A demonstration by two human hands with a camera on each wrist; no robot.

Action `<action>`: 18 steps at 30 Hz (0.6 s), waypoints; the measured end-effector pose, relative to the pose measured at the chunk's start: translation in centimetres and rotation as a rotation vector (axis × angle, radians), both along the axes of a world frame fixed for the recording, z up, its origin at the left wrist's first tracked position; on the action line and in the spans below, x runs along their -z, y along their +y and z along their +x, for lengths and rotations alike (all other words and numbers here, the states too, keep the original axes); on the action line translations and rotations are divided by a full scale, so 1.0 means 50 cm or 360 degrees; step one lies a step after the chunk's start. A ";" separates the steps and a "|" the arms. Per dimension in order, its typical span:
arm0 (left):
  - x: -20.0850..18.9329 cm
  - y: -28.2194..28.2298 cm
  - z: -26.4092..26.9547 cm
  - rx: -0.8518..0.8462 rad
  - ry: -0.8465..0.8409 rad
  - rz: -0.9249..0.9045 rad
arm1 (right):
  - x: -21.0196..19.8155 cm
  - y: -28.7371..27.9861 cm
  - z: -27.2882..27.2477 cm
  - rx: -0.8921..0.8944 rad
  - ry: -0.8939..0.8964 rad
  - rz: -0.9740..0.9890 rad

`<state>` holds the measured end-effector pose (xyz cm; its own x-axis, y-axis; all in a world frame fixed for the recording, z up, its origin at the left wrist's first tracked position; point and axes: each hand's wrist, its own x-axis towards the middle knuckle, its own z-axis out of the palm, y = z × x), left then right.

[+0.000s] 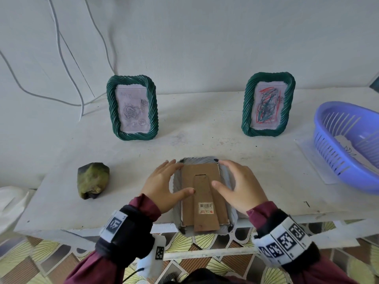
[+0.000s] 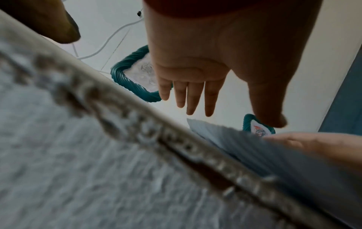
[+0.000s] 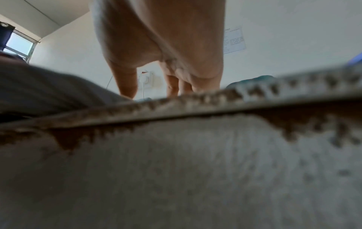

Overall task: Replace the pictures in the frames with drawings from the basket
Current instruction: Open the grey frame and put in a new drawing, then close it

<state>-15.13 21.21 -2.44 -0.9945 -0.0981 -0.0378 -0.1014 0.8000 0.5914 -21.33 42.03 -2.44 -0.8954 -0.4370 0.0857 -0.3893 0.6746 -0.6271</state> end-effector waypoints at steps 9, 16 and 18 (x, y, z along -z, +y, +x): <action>0.011 0.010 -0.028 0.0149 -0.0278 -0.0197 | 0.013 -0.007 -0.021 -0.0142 -0.0084 0.0213; -0.008 0.013 -0.040 0.0206 -0.0445 -0.0349 | 0.011 -0.010 -0.029 -0.0158 -0.0094 0.0491; -0.007 0.012 -0.043 0.0225 -0.0486 -0.0347 | 0.010 -0.011 -0.035 -0.0170 -0.0124 0.0584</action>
<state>-17.26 21.81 -2.11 -0.9449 0.0005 -0.3275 -0.1262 0.9221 0.3658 -23.08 41.46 -2.92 -0.8407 -0.5172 -0.1603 -0.4303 0.8179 -0.3821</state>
